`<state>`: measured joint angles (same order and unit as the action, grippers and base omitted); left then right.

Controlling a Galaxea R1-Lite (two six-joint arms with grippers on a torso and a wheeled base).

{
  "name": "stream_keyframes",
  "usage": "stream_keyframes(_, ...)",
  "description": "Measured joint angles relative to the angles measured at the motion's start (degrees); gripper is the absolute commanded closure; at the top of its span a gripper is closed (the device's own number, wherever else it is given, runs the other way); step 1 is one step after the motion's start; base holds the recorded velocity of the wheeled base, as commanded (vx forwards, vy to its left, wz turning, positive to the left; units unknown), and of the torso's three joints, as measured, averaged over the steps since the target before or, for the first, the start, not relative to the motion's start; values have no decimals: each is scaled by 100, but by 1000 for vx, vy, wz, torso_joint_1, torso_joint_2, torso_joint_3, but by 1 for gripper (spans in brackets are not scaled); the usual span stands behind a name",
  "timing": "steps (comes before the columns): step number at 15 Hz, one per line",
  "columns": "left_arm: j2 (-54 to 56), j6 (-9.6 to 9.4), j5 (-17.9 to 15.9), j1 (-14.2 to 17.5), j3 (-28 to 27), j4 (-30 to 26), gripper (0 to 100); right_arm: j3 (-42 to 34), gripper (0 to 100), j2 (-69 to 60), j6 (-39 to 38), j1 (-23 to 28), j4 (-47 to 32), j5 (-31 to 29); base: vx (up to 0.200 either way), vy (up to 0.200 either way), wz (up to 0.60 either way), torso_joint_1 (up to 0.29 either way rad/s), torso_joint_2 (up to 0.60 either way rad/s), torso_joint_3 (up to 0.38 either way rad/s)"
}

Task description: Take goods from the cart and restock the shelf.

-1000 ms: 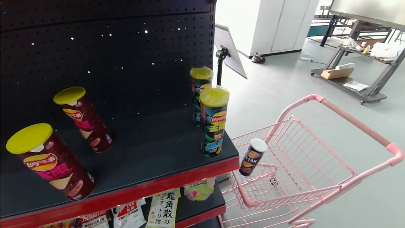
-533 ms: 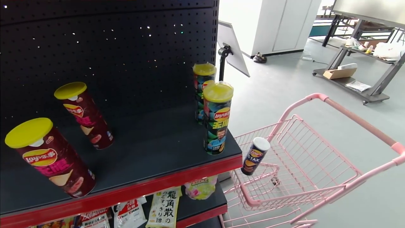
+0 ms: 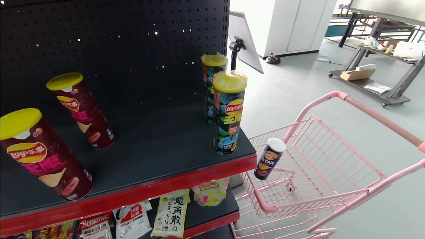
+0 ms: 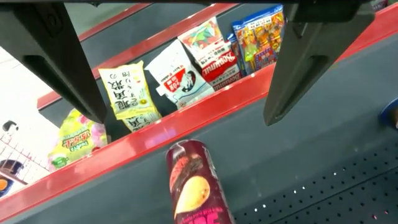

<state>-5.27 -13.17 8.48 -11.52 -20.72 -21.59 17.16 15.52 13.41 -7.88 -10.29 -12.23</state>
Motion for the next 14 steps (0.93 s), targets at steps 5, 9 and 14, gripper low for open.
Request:
stream_keyframes(5, 9, 0, 0, 2, -2, 11, 0, -5, 0, -59, 5, -2, 0, 0, 0, 0, 0, -139, 366, 220)
stream_keyframes(9, 9, -2, 0, 2, -2, 13, 0, -5, 0, -67, 2, -2, 0, 0, 0, 0, 0, -144, 393, 249)
stream_keyframes(14, 9, -2, 0, 0, -2, 40, 0, -9, 0, -116, 9, -2, 2, 0, 0, 0, 0, -173, 516, 340)
